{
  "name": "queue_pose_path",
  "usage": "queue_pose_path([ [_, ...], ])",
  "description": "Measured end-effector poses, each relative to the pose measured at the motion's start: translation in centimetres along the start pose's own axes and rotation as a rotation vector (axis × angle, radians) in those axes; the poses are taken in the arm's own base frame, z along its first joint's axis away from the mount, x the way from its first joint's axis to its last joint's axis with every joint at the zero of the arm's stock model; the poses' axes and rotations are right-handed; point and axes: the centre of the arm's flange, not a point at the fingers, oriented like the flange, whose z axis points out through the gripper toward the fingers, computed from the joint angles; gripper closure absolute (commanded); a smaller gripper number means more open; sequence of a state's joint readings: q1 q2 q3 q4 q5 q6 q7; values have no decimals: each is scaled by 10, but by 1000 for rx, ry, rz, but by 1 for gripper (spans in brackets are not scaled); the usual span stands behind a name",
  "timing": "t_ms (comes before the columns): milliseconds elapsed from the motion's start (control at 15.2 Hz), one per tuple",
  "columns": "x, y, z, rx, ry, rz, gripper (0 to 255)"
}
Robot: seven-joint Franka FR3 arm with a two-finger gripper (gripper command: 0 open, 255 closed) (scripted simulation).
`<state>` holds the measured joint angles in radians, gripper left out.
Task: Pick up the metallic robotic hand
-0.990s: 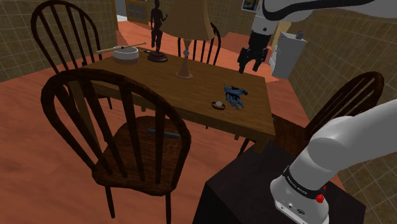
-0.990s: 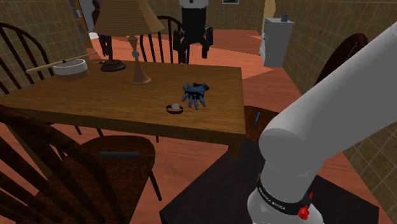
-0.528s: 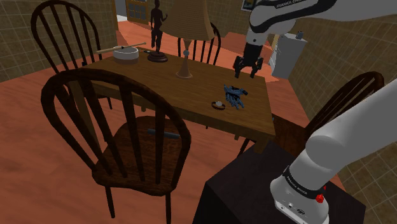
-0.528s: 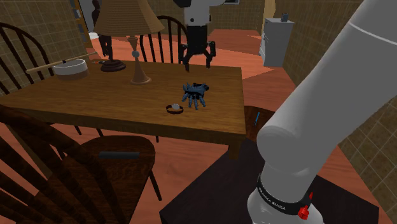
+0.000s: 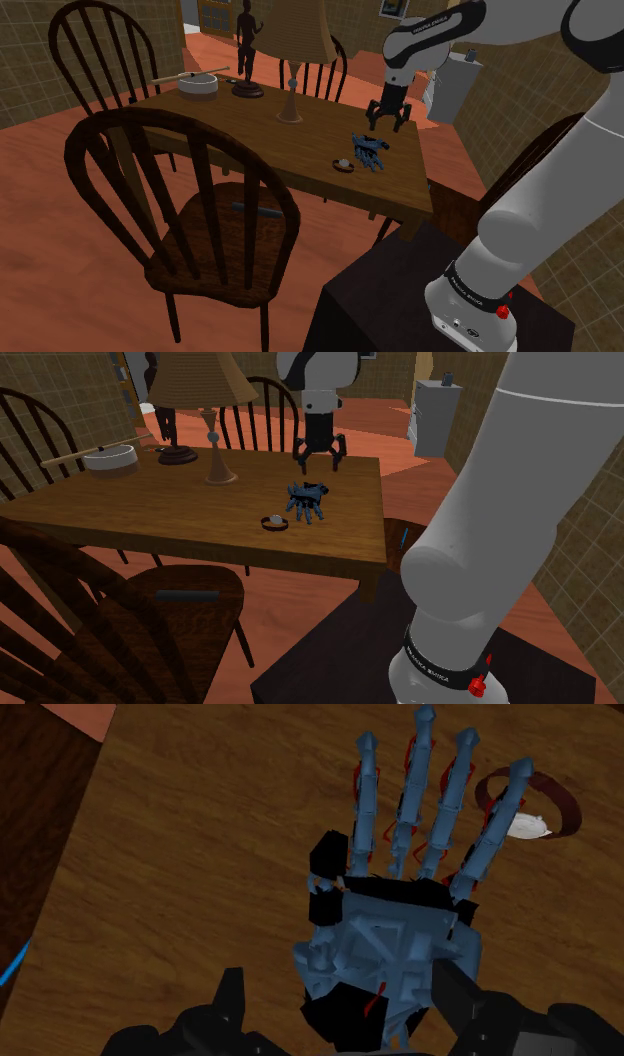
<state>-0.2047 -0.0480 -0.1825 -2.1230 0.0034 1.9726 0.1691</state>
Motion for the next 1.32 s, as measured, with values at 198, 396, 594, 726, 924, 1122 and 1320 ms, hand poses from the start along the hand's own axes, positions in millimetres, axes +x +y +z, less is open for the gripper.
queue_pose_path([
  [198,4,1,17,0,-1,5,0],
  [396,5,2,33,0,-2,6,0],
  [594,5,2,35,0,-1,6,255],
  [726,5,2,35,1,0,6,255],
  [924,5,2,35,1,0,6,255],
  [1122,5,2,35,1,0,6,255],
  [1320,4,3,25,0,-2,6,255],
])
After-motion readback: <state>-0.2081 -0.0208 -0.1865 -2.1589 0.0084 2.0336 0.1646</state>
